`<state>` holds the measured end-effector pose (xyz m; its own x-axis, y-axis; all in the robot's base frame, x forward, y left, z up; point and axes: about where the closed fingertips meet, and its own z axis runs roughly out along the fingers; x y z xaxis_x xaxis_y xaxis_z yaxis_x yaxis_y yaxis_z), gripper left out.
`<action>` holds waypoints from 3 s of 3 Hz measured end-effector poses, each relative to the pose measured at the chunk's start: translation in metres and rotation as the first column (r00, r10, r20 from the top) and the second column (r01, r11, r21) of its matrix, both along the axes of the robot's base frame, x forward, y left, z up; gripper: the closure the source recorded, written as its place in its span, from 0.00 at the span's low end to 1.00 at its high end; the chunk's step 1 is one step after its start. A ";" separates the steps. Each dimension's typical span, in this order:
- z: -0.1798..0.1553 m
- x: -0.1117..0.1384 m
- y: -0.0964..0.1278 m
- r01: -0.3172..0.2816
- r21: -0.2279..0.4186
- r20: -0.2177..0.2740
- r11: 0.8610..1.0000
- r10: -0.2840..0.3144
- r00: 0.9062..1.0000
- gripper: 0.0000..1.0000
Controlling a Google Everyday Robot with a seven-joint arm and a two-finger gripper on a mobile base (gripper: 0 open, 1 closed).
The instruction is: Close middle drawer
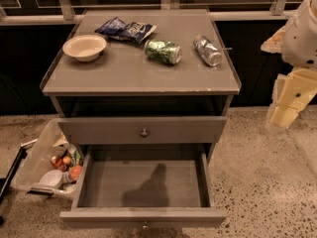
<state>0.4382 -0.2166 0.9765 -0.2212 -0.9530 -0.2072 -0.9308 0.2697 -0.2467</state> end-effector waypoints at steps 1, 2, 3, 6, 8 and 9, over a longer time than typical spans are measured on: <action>0.000 0.000 0.000 0.000 0.000 0.001 1.000 0.000 1.000 0.00; -0.018 -0.007 0.004 -0.032 0.016 -0.004 0.999 0.032 0.999 0.00; -0.064 -0.020 0.006 -0.071 0.053 -0.037 0.996 0.073 0.997 0.00; -0.202 -0.061 0.009 -0.153 0.278 -0.076 0.948 0.181 0.981 0.41; -0.205 -0.070 0.010 -0.202 0.282 -0.075 0.938 0.231 0.970 0.89; -0.215 -0.073 0.016 -0.196 0.289 -0.085 0.937 0.229 0.970 1.00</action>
Offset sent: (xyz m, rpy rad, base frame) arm -0.0188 0.0097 -0.0544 0.0424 0.0327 0.0847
